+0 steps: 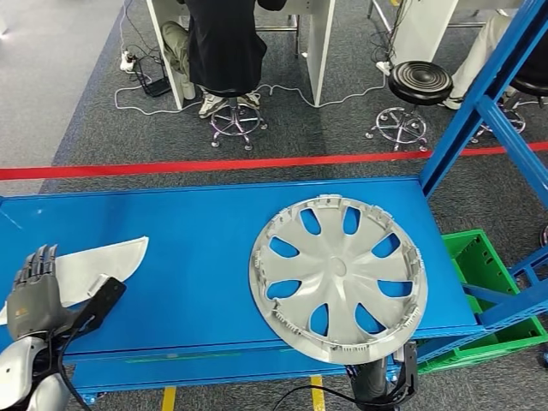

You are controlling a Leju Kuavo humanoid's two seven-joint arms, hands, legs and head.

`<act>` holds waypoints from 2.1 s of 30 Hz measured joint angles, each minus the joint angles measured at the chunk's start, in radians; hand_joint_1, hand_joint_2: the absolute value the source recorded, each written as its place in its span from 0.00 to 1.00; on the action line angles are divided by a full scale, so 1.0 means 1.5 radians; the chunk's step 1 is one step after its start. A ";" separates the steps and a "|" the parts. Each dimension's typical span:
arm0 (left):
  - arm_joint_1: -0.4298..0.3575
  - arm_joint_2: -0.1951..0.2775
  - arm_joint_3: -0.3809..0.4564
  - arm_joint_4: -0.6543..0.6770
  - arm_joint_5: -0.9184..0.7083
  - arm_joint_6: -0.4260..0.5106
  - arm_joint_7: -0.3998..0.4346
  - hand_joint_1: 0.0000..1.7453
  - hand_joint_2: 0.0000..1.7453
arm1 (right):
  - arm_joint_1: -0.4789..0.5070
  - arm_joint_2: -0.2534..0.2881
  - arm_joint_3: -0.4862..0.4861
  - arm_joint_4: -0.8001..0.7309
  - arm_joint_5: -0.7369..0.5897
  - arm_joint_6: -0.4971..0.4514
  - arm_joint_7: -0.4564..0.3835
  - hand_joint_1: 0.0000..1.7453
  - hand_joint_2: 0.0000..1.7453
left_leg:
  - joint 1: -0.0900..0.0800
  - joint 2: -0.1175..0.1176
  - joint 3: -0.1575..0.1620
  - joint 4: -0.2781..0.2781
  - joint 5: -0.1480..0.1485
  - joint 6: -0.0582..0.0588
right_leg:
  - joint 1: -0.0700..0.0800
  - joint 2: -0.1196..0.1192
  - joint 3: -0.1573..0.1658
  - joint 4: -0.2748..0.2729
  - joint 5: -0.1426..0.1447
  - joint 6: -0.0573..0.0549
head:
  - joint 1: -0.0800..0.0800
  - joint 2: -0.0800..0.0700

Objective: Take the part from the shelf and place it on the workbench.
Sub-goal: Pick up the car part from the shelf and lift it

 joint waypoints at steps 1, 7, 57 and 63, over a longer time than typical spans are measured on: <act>-0.005 -0.001 0.005 0.006 -0.014 -0.002 0.004 0.00 1.00 | -0.001 0.000 0.000 0.001 0.001 0.000 0.000 0.00 0.00 | 0.000 0.000 0.000 0.000 0.000 0.000 | 0.000 0.000 0.000 0.000 0.000 0.000 | 0.000 0.000; -0.041 -0.007 0.038 0.056 -0.061 -0.009 0.002 0.00 1.00 | -0.005 0.000 -0.001 0.006 0.007 -0.003 0.000 0.00 0.00 | 0.000 0.000 0.000 0.000 0.001 -0.001 | 0.000 0.000 -0.001 0.001 0.001 -0.001 | 0.000 0.000; -0.056 -0.050 0.052 0.072 -0.051 0.032 -0.156 1.00 1.00 | -0.014 0.002 -0.001 0.012 -0.002 -0.034 -0.001 0.00 0.00 | 0.000 0.000 -0.006 0.000 0.006 -0.001 | 0.001 0.000 -0.008 0.003 0.005 -0.003 | 0.000 0.000; -0.031 -0.055 0.014 0.005 0.020 0.017 -0.183 1.00 1.00 | -0.014 0.002 -0.001 0.012 -0.005 -0.034 -0.002 0.00 0.00 | -0.001 0.000 -0.007 -0.003 0.010 0.008 | -0.003 0.001 -0.007 -0.005 0.012 0.006 | -0.001 0.000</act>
